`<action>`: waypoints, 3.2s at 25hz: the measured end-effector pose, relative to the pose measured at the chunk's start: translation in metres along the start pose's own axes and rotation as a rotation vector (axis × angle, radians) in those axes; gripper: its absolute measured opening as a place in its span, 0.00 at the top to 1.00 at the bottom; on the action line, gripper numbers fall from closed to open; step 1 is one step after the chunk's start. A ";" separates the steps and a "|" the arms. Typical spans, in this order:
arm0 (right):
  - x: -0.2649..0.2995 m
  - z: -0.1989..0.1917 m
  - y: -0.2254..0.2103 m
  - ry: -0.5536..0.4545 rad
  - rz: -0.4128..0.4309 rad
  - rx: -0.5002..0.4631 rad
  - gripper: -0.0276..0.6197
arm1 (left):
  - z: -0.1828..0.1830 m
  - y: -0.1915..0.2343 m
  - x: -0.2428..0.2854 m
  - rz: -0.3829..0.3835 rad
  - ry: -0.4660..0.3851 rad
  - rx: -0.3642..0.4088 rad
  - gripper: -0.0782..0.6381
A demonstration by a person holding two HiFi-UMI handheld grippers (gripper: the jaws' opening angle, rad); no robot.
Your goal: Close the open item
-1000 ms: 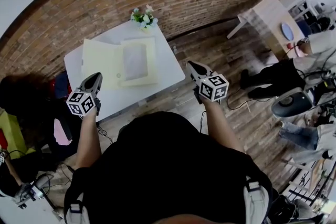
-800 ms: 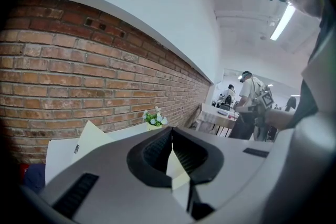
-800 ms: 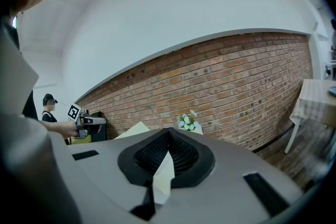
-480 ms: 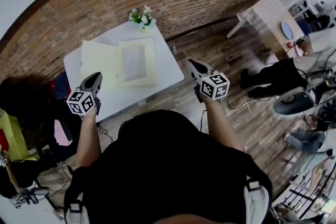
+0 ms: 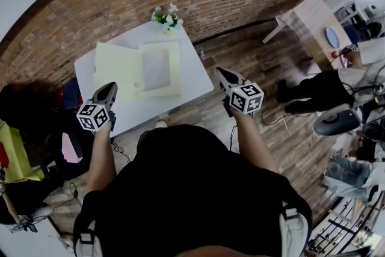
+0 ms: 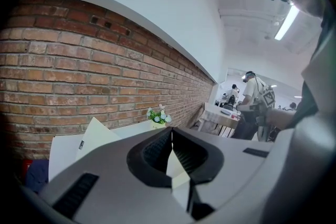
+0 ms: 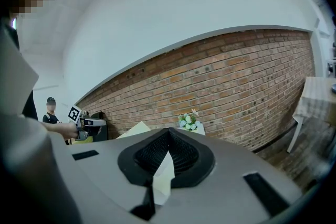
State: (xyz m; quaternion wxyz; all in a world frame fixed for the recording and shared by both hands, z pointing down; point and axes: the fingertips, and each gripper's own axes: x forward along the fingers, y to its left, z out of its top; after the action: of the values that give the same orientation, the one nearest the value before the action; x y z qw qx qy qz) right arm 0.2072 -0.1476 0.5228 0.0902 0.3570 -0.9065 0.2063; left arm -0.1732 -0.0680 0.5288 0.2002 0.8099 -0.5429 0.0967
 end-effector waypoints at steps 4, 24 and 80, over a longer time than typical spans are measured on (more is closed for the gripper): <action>0.008 0.002 0.003 0.010 0.005 -0.006 0.93 | -0.002 0.006 -0.001 0.007 0.004 -0.003 0.87; 0.045 0.014 0.021 0.021 -0.007 -0.013 0.93 | 0.003 0.054 0.001 0.004 0.009 -0.025 0.87; 0.189 0.025 0.118 0.103 0.081 -0.053 0.93 | -0.147 0.226 -0.025 0.122 0.216 -0.248 0.38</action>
State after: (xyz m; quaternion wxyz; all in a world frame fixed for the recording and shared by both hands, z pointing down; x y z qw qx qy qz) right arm -0.0115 -0.1955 0.5226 0.1377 0.3063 -0.9196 0.2039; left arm -0.3812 -0.0587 0.7016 0.3497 0.7293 -0.5741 0.1275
